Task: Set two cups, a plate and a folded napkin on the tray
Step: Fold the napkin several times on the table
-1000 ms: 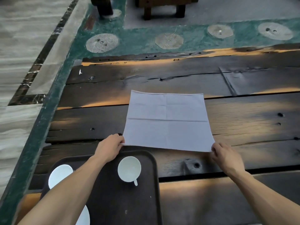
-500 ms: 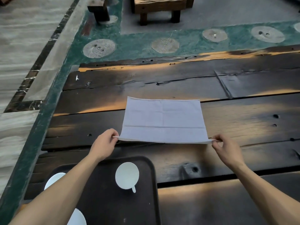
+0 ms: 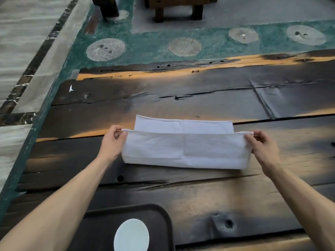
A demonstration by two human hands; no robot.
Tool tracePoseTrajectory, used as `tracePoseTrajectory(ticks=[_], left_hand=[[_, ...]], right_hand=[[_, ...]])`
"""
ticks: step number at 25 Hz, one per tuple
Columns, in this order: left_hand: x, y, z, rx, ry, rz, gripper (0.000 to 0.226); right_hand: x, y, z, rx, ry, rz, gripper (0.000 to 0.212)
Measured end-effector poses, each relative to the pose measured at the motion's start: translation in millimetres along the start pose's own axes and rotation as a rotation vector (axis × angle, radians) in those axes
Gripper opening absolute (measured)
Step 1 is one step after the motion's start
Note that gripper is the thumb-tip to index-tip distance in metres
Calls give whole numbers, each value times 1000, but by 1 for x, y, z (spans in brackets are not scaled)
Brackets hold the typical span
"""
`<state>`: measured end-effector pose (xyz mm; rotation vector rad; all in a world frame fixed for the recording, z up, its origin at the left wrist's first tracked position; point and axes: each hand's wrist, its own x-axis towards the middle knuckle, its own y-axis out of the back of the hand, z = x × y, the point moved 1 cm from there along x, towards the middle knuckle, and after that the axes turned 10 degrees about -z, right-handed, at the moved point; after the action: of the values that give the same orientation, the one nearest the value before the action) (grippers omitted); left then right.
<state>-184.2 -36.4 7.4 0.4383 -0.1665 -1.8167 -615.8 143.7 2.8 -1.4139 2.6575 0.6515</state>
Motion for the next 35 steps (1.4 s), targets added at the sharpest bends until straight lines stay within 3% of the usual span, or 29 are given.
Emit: tracePoseTrajectory(ticks=[6, 13, 27, 33, 35], left_hand=[[74, -28, -7, 0, -15, 69, 3], [131, -42, -37, 392, 36, 36, 10], [150, -44, -39, 787, 70, 27, 13], [149, -55, -30, 913, 119, 88, 20], [138, -61, -23, 921, 109, 192, 21]], right_hand=[[62, -25, 6, -79, 46, 96, 9], [104, -40, 26, -417, 21, 97, 15], [116, -49, 18, -807, 12, 49, 23], [108, -61, 23, -872, -37, 138, 30], [96, -67, 19, -924, 32, 174, 41]])
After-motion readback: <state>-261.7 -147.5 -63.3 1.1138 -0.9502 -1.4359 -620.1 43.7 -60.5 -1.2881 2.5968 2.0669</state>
